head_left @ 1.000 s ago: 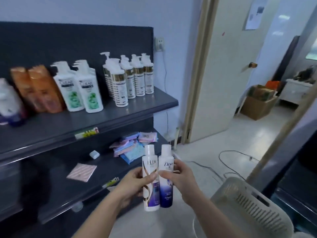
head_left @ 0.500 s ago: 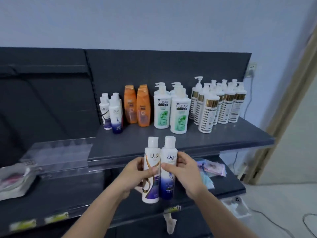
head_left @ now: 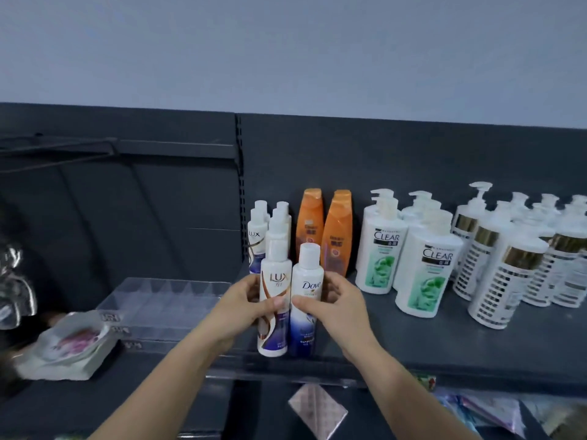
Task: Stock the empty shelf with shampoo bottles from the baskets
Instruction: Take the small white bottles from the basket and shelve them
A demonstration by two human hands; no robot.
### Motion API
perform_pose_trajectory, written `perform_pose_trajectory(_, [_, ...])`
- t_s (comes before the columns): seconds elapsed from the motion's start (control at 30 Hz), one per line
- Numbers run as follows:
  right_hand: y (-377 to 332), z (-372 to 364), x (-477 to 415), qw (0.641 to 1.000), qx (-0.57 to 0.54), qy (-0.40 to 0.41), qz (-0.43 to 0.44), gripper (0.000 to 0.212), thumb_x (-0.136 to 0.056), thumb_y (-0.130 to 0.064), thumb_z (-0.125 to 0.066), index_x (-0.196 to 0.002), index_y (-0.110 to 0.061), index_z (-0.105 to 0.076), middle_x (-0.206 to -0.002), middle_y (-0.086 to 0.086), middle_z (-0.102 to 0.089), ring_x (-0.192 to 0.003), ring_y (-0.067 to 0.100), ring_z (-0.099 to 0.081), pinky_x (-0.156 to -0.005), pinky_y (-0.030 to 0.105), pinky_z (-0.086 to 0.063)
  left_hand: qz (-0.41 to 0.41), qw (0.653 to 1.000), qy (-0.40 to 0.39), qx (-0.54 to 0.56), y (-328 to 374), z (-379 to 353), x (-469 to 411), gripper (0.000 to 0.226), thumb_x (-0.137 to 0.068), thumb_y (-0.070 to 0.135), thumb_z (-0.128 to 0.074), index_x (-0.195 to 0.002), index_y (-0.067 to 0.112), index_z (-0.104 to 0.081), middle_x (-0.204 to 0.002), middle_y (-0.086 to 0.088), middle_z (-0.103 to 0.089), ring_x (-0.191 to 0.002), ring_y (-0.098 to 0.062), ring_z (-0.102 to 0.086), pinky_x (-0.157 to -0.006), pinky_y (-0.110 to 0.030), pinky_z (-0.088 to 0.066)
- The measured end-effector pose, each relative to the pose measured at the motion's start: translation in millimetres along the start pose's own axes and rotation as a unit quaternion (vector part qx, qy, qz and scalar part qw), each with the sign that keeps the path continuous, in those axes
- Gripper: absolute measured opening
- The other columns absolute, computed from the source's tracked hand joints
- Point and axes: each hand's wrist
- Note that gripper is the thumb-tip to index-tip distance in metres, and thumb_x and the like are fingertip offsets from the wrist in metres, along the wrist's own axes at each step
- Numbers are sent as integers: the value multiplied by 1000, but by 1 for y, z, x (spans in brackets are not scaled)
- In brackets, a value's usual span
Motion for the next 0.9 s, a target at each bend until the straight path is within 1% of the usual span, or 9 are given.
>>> perform_pose_trajectory(0.07, [6,-11,-20,1000,19,-12,6,45,-66,-13,-89,-100,-32,-67,-99,-11,-75,-88,2,-70,-78,23,-57,-3,1000,19,8,-1,11,-17,35,-82,5,-73,-113,7,-57,-95,-16,-71,-71,-27,-60,-58,-34,-50])
perform_pose_trajectory(0.1, [9,-16,-28,999,26,-19,7,46,-66,-14,-89,-103,-30,-67,-101,-10,-74,-91,3,-69,-80,25,-58,-4,999,33,13,-3,16,-25,35,-82,3,-73,-112,6,-57,-98,-19,-70,-75,-30,-59,-61,-35,-50])
perform_pose_trajectory(0.2, [17,-29,-50,999,39,-28,11,48,-66,-14,-89,-107,-24,-68,-102,-10,-74,-93,2,-68,-82,24,-56,-16,998,62,24,-8,30,-48,35,-79,1,-74,-110,7,-58,-98,-14,-71,-79,-22,-64,-67,-34,-51])
perform_pose_trajectory(0.27, [23,-38,-60,998,47,-26,13,47,-65,-12,-89,-104,-27,-67,-101,-12,-74,-94,2,-68,-84,26,-56,-18,997,70,31,-13,38,-62,34,-78,1,-75,-106,11,-59,-95,-7,-71,-82,-20,-64,-68,-32,-50])
perform_pose_trajectory(0.4, [32,-51,-72,998,61,-21,9,47,-65,-12,-88,-100,-32,-65,-101,-12,-73,-95,2,-68,-84,25,-56,-21,996,85,31,-22,52,-85,33,-77,1,-76,-105,13,-62,-98,-7,-71,-89,-20,-65,-77,-35,-52])
perform_pose_trajectory(0.53, [35,-62,-79,997,77,-3,3,47,-64,-12,-88,-97,-36,-63,-96,-13,-73,-89,0,-68,-80,22,-56,-24,996,81,16,-28,64,-105,36,-76,0,-76,-106,16,-66,-98,-1,-74,-94,-17,-68,-80,-31,-53])
perform_pose_trajectory(0.63, [34,-68,-83,996,87,-2,4,47,-65,-12,-88,-95,-38,-62,-93,-15,-73,-87,-4,-67,-78,19,-55,-33,997,70,-8,-33,70,-118,39,-75,3,-78,-110,17,-67,-100,1,-75,-95,-16,-69,-82,-31,-54])
perform_pose_trajectory(0.77, [36,-75,-88,996,92,14,1,45,-66,-10,-86,-94,-37,-64,-91,-14,-74,-86,-3,-68,-81,23,-57,-50,996,64,-24,-39,77,-133,41,-74,3,-80,-110,17,-68,-100,2,-75,-94,-15,-70,-82,-31,-53])
perform_pose_trajectory(0.9, [38,-78,-91,994,107,20,4,45,-70,-16,-85,-98,-42,-62,-96,-15,-74,-91,-2,-68,-84,27,-58,-56,996,53,-34,-44,80,-145,39,-76,4,-78,-109,21,-67,-100,3,-75,-96,-16,-69,-87,-35,-54])
Point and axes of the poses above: each hand's wrist, its own x-axis away from the middle knuckle, its own z-axis out of the back of the hand, y = z × x
